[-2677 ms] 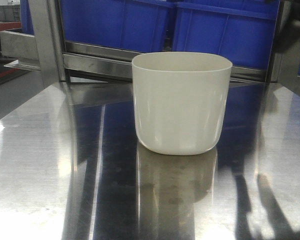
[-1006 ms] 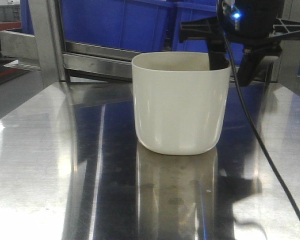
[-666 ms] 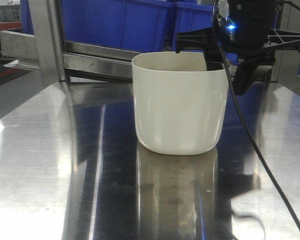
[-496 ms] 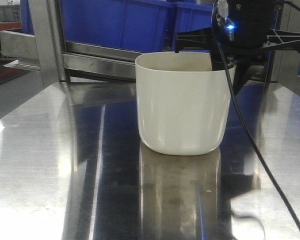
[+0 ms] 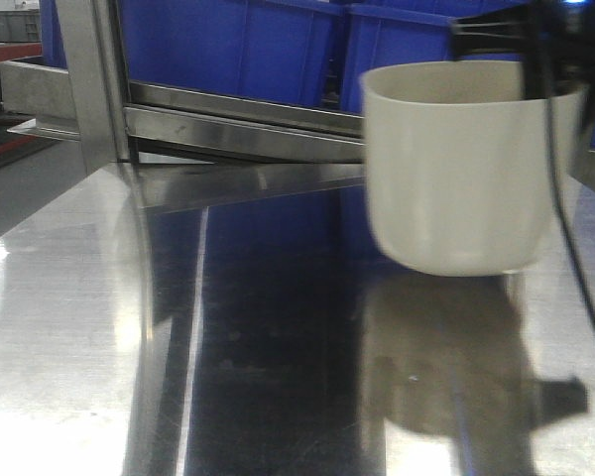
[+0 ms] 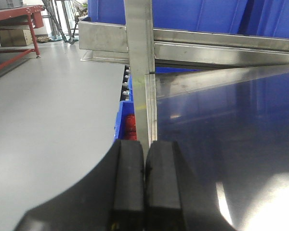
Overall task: Move white bin to right shelf second layer
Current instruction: 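Lift the white bin off the table with the right gripper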
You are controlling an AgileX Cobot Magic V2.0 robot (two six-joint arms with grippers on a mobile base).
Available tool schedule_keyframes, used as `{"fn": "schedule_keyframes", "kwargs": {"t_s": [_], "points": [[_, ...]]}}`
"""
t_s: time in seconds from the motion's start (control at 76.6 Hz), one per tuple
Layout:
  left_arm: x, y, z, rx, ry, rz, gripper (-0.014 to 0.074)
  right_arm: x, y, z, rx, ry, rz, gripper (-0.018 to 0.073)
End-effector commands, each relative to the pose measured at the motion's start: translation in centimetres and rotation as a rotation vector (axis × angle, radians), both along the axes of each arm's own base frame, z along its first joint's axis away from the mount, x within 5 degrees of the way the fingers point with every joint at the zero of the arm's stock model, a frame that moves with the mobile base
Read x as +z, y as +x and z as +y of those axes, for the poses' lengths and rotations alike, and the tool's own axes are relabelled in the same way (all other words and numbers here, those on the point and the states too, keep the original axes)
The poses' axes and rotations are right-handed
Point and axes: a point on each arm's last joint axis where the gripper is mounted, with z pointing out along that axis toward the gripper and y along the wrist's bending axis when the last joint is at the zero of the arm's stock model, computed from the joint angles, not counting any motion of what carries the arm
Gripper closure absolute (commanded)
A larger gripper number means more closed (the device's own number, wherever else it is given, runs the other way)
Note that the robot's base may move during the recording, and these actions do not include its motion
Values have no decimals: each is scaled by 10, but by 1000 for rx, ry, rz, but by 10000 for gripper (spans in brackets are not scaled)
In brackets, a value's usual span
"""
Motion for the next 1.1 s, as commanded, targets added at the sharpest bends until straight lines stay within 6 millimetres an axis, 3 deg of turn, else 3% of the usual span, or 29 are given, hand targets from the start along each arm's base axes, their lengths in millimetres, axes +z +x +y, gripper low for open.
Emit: {"fn": "schedule_keyframes", "kwargs": {"t_s": [0.0,0.196,0.366,0.758,0.914,1.084], "points": [[-4,1,0,-3,-14,-62,512,25,-11,-22,52,16,-117,531],[-4,1,0,-3,-14,-62,512,15,-33,-66,35,48,-144,531],[-4,1,0,-3,-14,-62,512,13,-53,-83,-22,51,-175,531],[-4,1,0,-3,-14,-62,512,28,-72,-84,-21,57,-266,531],[-4,1,0,-3,-14,-62,512,40,-90,-85,-16,52,-369,531],[-4,1,0,-3,-14,-62,512,32,-122,-86,-11,59,-515,531]]}}
